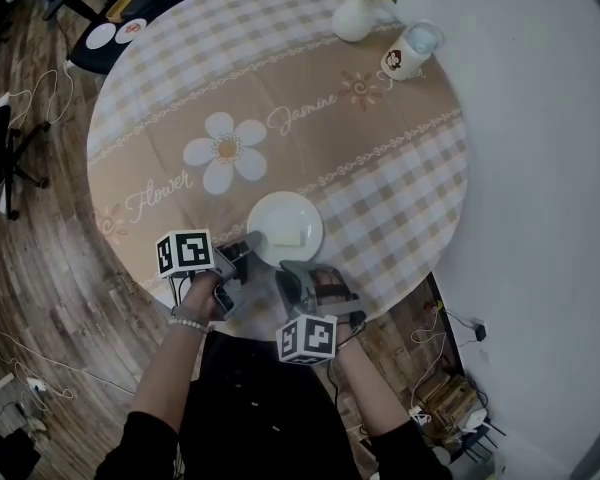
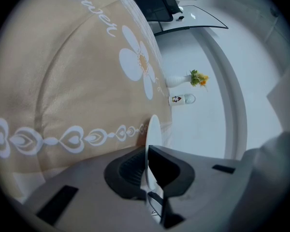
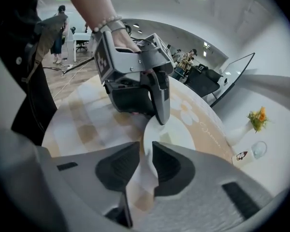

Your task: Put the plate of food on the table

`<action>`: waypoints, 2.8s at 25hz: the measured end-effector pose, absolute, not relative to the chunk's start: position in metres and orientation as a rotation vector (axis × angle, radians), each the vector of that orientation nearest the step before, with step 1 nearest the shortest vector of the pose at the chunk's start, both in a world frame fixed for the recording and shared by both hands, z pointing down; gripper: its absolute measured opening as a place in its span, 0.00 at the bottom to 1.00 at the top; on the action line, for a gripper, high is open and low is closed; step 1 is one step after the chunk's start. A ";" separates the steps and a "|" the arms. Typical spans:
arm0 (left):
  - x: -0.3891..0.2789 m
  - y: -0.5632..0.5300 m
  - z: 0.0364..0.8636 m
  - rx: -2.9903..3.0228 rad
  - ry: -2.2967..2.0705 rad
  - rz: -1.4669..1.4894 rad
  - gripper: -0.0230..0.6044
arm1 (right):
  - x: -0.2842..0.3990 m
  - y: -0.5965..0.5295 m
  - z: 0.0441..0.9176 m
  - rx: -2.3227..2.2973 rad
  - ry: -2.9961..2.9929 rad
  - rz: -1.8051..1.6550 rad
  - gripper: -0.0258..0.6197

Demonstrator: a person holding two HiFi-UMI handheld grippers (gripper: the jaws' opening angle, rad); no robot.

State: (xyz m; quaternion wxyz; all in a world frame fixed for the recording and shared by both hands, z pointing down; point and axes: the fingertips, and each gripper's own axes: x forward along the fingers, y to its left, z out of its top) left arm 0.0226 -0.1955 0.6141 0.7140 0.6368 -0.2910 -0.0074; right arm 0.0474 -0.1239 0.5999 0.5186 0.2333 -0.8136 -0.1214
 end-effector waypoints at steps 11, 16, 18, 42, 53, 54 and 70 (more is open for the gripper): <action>0.023 -0.196 0.612 1.414 -0.631 -0.040 0.05 | 0.046 -0.126 0.606 0.499 -1.853 -0.430 0.09; 0.022 -0.197 0.610 1.404 -0.629 -0.069 0.05 | 0.045 -0.126 0.605 0.521 -1.847 -0.382 0.09; 0.022 -0.198 0.610 1.398 -0.637 -0.071 0.05 | 0.045 -0.127 0.606 0.529 -1.849 -0.375 0.09; -0.003 -0.173 0.578 1.656 -0.632 0.058 0.15 | 0.039 -0.129 0.615 0.551 -1.949 -0.177 0.10; -0.026 -0.197 0.518 2.099 -0.959 0.144 0.04 | 0.031 -0.133 0.557 0.820 -2.219 -0.004 0.06; -0.028 -0.197 0.510 2.132 -0.991 0.149 0.04 | 0.032 -0.133 0.549 0.864 -2.243 0.035 0.06; -0.027 -0.188 0.348 2.590 -1.206 0.078 0.04 | 0.051 -0.153 0.393 1.310 -2.532 0.123 0.04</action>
